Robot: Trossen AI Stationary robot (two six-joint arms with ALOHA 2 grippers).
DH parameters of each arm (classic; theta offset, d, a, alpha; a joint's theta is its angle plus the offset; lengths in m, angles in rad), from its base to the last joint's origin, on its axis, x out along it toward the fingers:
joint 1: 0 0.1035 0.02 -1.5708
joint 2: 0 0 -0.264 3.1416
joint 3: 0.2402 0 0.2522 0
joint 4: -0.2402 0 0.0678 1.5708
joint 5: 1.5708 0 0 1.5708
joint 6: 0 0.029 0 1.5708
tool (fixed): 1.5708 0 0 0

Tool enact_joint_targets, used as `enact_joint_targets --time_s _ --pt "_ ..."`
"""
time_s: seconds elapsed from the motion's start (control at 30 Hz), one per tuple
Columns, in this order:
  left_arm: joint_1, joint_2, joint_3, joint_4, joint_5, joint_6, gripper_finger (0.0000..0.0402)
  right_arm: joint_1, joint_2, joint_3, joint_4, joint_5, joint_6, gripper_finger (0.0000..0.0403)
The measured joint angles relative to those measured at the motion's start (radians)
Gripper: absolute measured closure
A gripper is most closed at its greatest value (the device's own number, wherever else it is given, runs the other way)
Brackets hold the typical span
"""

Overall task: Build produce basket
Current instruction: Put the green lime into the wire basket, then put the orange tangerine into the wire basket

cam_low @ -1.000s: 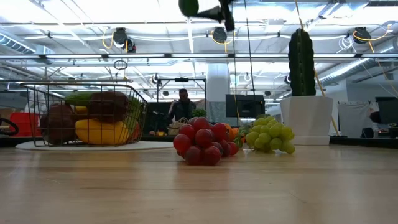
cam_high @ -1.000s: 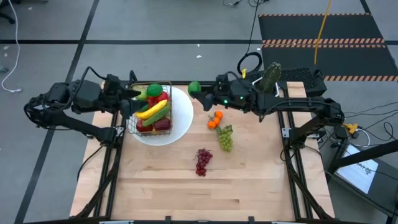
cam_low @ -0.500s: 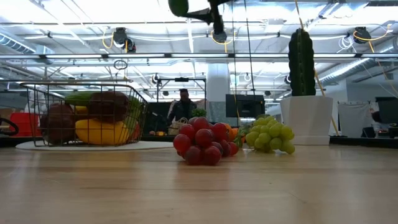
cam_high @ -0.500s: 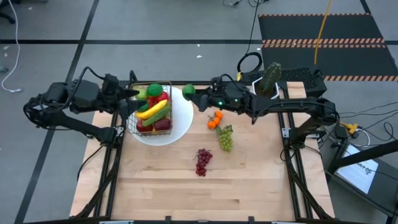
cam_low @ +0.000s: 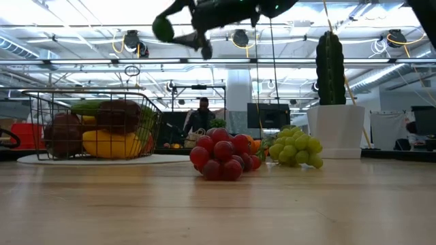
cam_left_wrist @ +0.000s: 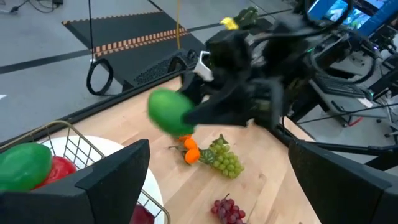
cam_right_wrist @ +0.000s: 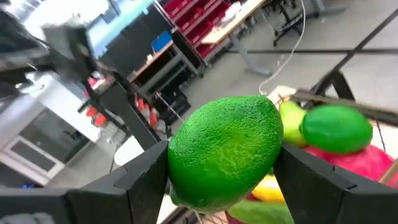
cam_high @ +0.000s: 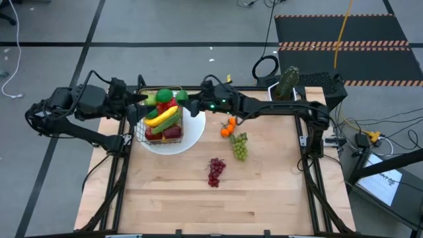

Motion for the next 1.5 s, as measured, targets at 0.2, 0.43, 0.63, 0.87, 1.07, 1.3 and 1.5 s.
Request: enact_joint_targets --time_s 0.2,0.43,0.63,0.87,1.07,1.3,1.5 --pt "0.0 0.0 0.0 0.0 -0.006 -0.014 0.0021 0.001 0.112 0.002 0.014 -0.068 -0.029 0.0142" --pt "0.0 0.0 0.0 0.0 -0.024 -0.02 0.0021 0.03 0.241 0.001 0.098 -0.143 -0.019 0.0142" --pt "0.0 0.0 0.0 -0.001 -0.041 -0.037 0.0021 0.037 0.289 0.001 0.114 -0.123 -0.023 0.0142" --pt "0.0 0.0 0.0 -0.001 -0.052 -0.038 0.0021 0.018 0.294 0.001 0.121 -0.116 -0.098 0.0138" --pt "0.0 0.0 0.0 -0.001 -0.052 -0.037 0.0021 0.014 0.294 0.001 0.103 -0.094 -0.099 0.0094" --pt "0.0 0.0 0.0 -0.022 -0.056 -0.028 0.0021 0.008 0.24 0.0 0.056 -0.147 -0.087 0.0044" --pt "0.0 0.0 0.0 -0.042 -0.059 -0.031 0.0021 0.008 0.11 0.0 -0.136 -0.132 -0.223 0.0042"
